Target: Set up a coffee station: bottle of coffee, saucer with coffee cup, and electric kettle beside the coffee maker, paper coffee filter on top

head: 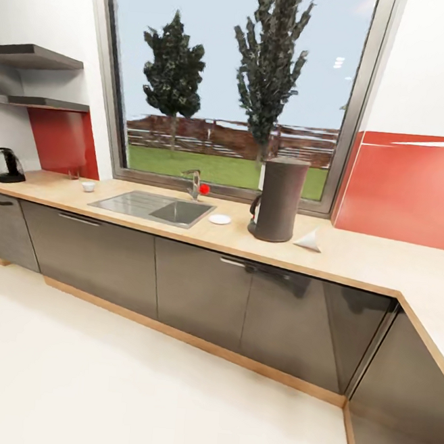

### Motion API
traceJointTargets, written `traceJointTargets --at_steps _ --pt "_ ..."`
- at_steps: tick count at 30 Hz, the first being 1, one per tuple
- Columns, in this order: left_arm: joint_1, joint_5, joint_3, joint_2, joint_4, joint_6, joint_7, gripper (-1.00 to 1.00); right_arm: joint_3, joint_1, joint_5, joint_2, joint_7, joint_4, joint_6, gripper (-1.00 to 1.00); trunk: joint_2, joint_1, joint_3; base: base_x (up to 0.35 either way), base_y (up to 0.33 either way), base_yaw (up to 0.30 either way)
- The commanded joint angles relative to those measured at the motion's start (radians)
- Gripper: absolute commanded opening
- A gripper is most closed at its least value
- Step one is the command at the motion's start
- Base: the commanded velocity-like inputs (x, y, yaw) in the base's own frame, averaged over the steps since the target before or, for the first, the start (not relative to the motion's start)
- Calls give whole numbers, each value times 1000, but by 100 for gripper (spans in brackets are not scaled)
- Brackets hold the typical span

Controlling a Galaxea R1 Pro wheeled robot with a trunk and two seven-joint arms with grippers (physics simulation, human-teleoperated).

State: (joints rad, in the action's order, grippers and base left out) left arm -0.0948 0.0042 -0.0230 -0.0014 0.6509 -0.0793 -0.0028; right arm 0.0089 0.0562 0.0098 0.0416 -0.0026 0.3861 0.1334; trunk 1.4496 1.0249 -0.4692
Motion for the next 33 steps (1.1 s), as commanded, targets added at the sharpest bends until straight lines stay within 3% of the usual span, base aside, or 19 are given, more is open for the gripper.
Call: traceJointTargets --at_steps 1,3,6,9,11,15,19,26,30,33 --pt "0 0 -1 0 1 -2 0 100 1 1 1 0 0 0 3 100 0 0 -1 41 -31 0" --pt "0 0 -1 0 1 -2 0 100 0 1 1 1 0 1 3 100 0 0 -1 30 -22 0" --pt "0 2 4 -1 -17 -2 0 100 2 7 1 5 1 111 3 100 0 0 -1 14 -10 0" --pt "0 4 8 -1 -31 -2 0 100 6 9 0 8 5 363 -1 100 0 0 -1 4 -3 0" --pt "0 4 8 -1 -33 -2 0 100 6 9 0 8 18 437 -3 100 0 0 -1 2 -1 0" --pt "0 4 6 0 -31 -2 -1 100 7 8 -1 9 102 641 -18 100 0 0 -1 0 0 0" --pt "0 4 5 1 -26 -2 0 100 4 7 -1 9 190 797 -87 100 0 0 -1 0 0 0" --pt "0 7 6 -2 -21 -2 2 100 -3 46 -1 9 308 1033 -234 100 0 0 -1 0 0 0" --pt "0 19 6 -4 -21 -1 3 100 -3 105 -1 10 325 1094 -287 100 0 0 -1 0 0 0" --pt "0 52 6 -4 -21 -1 3 100 -4 158 -1 10 331 1115 -329 100 0 0 -1 0 0 0"
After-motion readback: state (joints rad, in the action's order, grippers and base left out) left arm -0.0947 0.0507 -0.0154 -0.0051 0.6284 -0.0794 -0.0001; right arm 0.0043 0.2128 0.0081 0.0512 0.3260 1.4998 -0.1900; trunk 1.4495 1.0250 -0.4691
